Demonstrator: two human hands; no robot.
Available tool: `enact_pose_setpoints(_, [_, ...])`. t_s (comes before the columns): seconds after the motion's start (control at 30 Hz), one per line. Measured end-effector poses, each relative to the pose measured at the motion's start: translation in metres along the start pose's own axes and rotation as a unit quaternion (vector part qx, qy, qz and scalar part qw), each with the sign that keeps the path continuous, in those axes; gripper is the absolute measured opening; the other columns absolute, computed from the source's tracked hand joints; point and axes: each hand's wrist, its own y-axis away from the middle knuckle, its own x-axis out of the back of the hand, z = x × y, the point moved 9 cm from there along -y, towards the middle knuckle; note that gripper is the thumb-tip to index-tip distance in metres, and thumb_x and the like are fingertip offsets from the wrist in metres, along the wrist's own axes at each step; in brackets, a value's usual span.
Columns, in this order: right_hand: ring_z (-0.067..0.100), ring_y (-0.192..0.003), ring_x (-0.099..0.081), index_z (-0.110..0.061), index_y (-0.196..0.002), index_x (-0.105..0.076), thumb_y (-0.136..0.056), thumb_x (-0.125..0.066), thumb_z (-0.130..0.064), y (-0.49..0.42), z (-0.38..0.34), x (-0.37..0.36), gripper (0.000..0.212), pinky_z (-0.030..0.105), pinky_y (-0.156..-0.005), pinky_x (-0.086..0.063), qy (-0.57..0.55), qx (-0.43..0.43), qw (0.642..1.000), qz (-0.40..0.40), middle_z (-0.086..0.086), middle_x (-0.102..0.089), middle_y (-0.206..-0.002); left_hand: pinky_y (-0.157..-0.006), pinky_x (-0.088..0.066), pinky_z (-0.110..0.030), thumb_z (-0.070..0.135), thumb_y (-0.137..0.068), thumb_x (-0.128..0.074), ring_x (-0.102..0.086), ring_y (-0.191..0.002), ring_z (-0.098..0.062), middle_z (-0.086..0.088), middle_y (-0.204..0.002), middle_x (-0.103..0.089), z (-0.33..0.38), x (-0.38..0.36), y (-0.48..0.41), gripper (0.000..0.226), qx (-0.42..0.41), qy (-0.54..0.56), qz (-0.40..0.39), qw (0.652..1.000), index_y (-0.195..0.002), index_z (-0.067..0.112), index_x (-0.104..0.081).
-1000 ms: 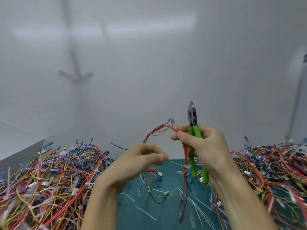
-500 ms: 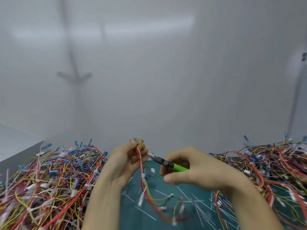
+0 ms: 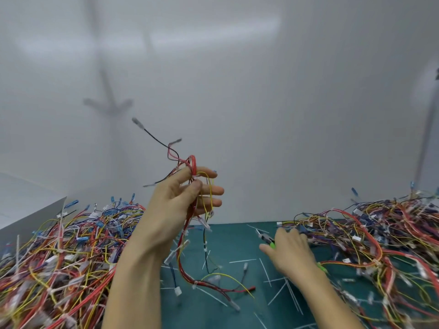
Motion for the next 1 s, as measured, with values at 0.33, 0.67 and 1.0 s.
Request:
enact_pose_setpoints(0.33, [0.031,-0.131,-0.038,-0.010,-0.138,-0.040,-0.095,-0.045,-0.063,-0.001,-0.003,-0.040,0.068,0.037,-0.106,-0.036,0.125,0.044,0.991,0.020,0.014,-0.042,-0.142,-0.075,-0.059,-0.024,0.016,-0.099,-0.046,-0.072,-0.079,-0.022,-0.015,-0.095,-0.074,0.021,-0.014,0.006,0.025,-0.047,-0.005,-0.057,0.997,-0.112,0.011,-0.067])
enact_pose_setpoints(0.67, [0.018,-0.069,-0.061,-0.011,-0.089,-0.068,-0.103,-0.047,-0.029,0.009,-0.041,0.041,0.031,0.037,-0.068,-0.053,-0.403,0.077,0.910,0.050,0.000,-0.069,-0.075,-0.081,-0.054,-0.036,0.008,-0.103,-0.043,-0.069,-0.079,-0.025,-0.013,-0.091,-0.072,0.016,-0.037,0.005,0.023,-0.040,-0.035,-0.124,0.991,-0.109,0.010,-0.065])
enact_pose_setpoints(1.0, [0.011,-0.049,-0.054,-0.003,-0.084,-0.073,-0.070,-0.074,-0.015,0.040,-0.060,0.077,0.018,0.024,-0.044,-0.041,-0.746,0.029,0.654,-0.125,0.006,-0.068,-0.070,-0.084,-0.048,-0.026,0.006,-0.098,-0.054,-0.061,-0.078,-0.008,-0.014,-0.093,-0.073,-0.029,-0.086,0.020,0.018,0.047,-0.253,-0.324,0.910,-0.107,-0.001,-0.067])
